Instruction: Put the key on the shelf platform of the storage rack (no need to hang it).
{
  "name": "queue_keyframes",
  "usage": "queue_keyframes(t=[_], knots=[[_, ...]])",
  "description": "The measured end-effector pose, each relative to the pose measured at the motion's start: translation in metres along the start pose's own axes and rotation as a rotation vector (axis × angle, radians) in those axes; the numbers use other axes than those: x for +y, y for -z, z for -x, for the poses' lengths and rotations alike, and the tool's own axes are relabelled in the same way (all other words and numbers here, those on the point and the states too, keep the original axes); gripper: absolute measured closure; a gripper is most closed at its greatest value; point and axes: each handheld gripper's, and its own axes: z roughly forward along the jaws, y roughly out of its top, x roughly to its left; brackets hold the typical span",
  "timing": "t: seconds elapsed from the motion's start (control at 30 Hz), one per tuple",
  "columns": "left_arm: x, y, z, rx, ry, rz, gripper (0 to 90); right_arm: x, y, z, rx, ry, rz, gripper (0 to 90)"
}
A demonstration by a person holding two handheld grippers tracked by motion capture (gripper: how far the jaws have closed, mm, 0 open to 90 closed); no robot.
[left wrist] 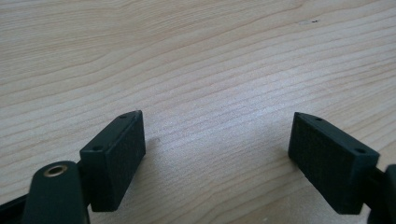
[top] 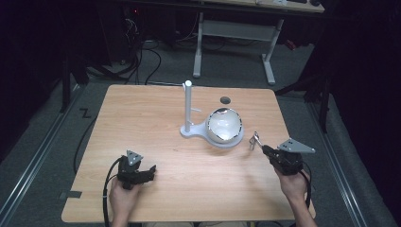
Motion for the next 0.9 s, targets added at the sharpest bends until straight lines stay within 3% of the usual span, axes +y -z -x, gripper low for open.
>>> queue_keyframes(t=[0.57, 0.9], knots=[[0.0, 0.0, 0.0, -0.001, 0.001, 0.0, 19.1, 0.021, 0.014, -0.018, 0.067, 0.042, 0.068, 87.1], [0.0, 0.0, 0.0, -0.001, 0.0, -0.001, 19.1, 0.039, 0.017, -0.021, 0.094, 0.057, 0.098, 87.1]])
